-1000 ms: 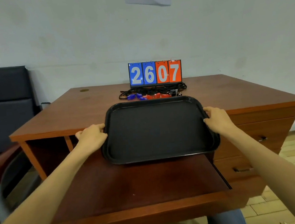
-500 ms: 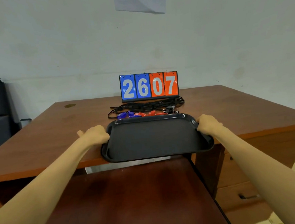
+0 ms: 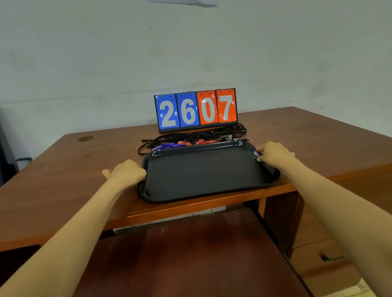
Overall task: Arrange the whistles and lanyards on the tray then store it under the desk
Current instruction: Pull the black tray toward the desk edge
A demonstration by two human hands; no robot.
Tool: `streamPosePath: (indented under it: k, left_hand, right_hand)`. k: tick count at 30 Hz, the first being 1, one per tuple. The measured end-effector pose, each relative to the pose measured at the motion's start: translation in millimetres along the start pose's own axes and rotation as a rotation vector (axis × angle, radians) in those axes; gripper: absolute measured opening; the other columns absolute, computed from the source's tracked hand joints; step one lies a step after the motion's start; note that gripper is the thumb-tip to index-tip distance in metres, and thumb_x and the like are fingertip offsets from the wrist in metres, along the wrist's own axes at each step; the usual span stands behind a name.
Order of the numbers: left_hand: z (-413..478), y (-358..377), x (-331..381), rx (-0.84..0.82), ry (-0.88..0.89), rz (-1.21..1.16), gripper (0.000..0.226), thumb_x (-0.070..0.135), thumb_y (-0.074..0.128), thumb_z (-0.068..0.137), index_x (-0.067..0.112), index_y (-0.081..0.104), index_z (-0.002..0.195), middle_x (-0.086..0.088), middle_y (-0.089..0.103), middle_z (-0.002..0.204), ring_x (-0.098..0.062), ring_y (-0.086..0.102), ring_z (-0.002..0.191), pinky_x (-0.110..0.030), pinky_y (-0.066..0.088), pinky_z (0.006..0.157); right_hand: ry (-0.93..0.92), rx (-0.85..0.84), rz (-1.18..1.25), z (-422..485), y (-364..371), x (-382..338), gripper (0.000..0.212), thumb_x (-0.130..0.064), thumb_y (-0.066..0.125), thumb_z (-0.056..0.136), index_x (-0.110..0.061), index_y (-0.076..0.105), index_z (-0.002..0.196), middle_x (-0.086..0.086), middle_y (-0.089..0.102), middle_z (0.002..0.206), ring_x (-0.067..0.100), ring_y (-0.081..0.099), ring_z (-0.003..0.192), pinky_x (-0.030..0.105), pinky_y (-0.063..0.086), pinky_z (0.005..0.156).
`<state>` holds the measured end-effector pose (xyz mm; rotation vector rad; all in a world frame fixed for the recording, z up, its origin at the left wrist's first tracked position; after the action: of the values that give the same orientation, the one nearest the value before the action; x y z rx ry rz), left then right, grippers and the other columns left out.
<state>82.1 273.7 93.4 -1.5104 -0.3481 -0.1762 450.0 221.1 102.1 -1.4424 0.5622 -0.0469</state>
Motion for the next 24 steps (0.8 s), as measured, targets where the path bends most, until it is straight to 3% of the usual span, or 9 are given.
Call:
streamPosePath:
  k: [2, 8, 16, 21, 24]
  left_hand:
    - [-11.2, -1.9, -0.7, -0.027, 0.010, 0.000, 0.014, 0.016, 0.048, 0.082, 0.014, 0.049, 0.068, -0.004, 0.052, 0.077, -0.022, 0.044, 0.077, -0.042, 0.024, 0.091]
    - [-29.9, -1.6, -6.2, -0.030, 0.030, -0.021, 0.010, 0.018, 0.047, 0.084, 0.021, 0.055, 0.079, -0.002, 0.055, 0.088, -0.022, 0.043, 0.079, -0.039, 0.020, 0.081]
    - [-49.5, 1.1, -4.1, 0.021, 0.026, -0.072, 0.010, 0.016, 0.045, 0.079, 0.018, 0.050, 0.071, -0.004, 0.050, 0.074, -0.024, 0.048, 0.080, -0.038, 0.020, 0.080]
    - [-56.3, 1.7, -1.1, 0.042, 0.018, -0.070, 0.015, 0.019, 0.046, 0.084, 0.016, 0.055, 0.073, -0.002, 0.051, 0.070, -0.021, 0.049, 0.083, -0.039, 0.024, 0.089]
    - [-56.5, 0.8, 0.7, 0.034, 0.020, -0.063, 0.013, 0.019, 0.046, 0.083, 0.016, 0.054, 0.074, -0.002, 0.052, 0.072, -0.021, 0.049, 0.081, -0.038, 0.021, 0.084]
  right_hand:
    - [-0.014, 0.007, 0.012, -6.2, -0.5, 1.0, 0.023, -0.025, 0.056, 0.090, -0.023, 0.063, 0.112, 0.008, 0.060, 0.103, 0.028, 0.053, 0.095, 0.049, 0.041, 0.097]
    - [-0.037, 0.070, 0.017, -21.6, 3.8, 6.4, 0.022, -0.022, 0.047, 0.094, -0.023, 0.063, 0.110, 0.007, 0.060, 0.093, 0.028, 0.053, 0.085, 0.044, 0.041, 0.089]
    - [-0.012, 0.083, -0.008, -33.6, 0.8, 8.0, 0.024, -0.020, 0.045, 0.095, -0.017, 0.058, 0.114, 0.008, 0.055, 0.096, 0.028, 0.049, 0.087, 0.045, 0.039, 0.095]
    - [-0.010, 0.097, -0.016, -32.2, -0.6, 9.0, 0.027, -0.013, 0.044, 0.095, -0.016, 0.062, 0.115, 0.012, 0.061, 0.109, 0.029, 0.049, 0.087, 0.045, 0.040, 0.095]
    - [-0.009, 0.103, -0.024, -30.1, 0.1, 9.0, 0.028, -0.012, 0.043, 0.095, -0.017, 0.061, 0.116, 0.010, 0.059, 0.101, 0.031, 0.053, 0.092, 0.047, 0.039, 0.098]
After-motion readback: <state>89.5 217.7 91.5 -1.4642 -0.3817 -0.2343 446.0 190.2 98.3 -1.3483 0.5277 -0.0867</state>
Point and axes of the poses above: each hand's wrist, its own z-axis towards the middle knuckle, its own y-axis out of the palm, x = y × z, the point moved 1 cm from there along z, towards the middle knuckle
